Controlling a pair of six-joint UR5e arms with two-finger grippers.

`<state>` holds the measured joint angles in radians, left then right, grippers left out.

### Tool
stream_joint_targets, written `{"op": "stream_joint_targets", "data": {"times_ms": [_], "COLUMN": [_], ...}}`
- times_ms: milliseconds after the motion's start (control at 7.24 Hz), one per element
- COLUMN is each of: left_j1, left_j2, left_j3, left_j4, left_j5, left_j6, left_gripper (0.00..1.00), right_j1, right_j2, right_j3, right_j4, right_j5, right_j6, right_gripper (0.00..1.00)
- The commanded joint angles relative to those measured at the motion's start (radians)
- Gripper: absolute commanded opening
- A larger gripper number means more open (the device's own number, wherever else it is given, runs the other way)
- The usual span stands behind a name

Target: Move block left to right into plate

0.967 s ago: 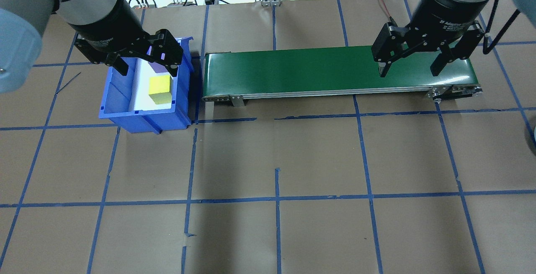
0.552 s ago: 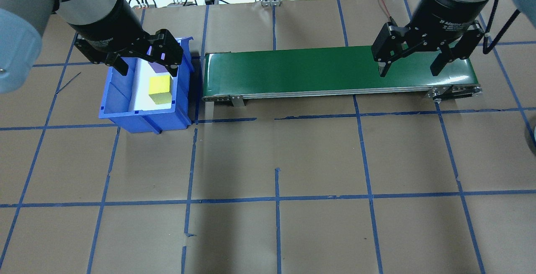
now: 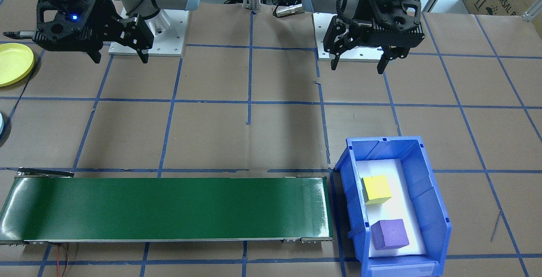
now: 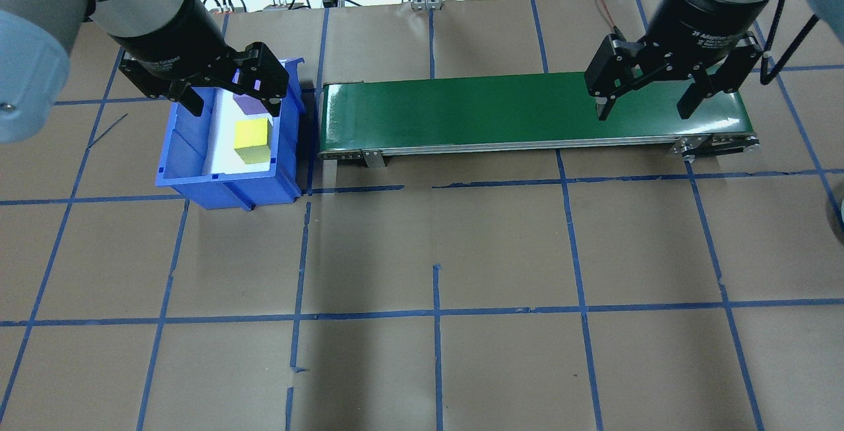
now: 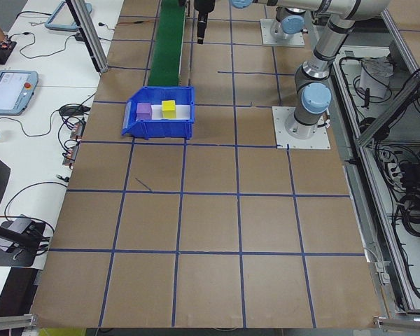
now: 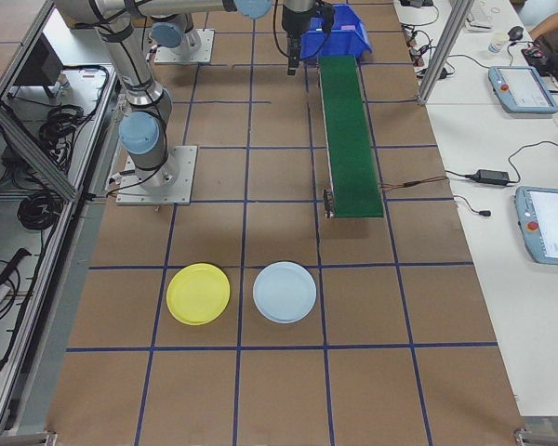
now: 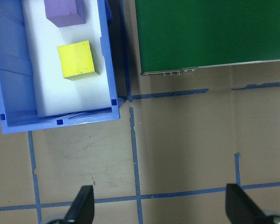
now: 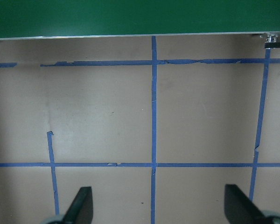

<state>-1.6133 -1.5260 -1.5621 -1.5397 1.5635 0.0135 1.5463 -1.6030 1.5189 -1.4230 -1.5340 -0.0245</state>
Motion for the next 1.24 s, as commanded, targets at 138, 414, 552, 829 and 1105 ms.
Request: {"op": "stream_joint_targets", "data": {"times_ms": [138,414,552,829,1105], "left_j1": [0.19,0.228,0.228,0.228,0.228], "left_j2": [-0.109,-0.304,-0.457,-0.632,-0.673], "left_j3": [0.03,0.107,0.251,0.312,0.278], "left_j4": [0.089,0.196,0.194,0.231,0.356], "left_j5": [-0.011,-0.014,-0.014,-0.074,-0.083], "left_j6": [0.054,0.128,0.129,0.208,0.218], "left_gripper": [1.0,1.0,1.0,1.0,1.0], "right_j1": [0.0,0.0,0.0,0.0,0.0], "right_j2": [0.0,0.0,0.0,0.0,0.0], "right_j3": [0.001,0.001,0.001,0.001,0.001], "right_j4": [-0.002,-0.002,-0.002,-0.002,-0.002], "right_j5": [0.002,0.002,0.002,0.002,0.002], "right_j6": [0.0,0.0,0.0,0.0,0.0], "right_gripper": [1.0,1.0,1.0,1.0,1.0]}}
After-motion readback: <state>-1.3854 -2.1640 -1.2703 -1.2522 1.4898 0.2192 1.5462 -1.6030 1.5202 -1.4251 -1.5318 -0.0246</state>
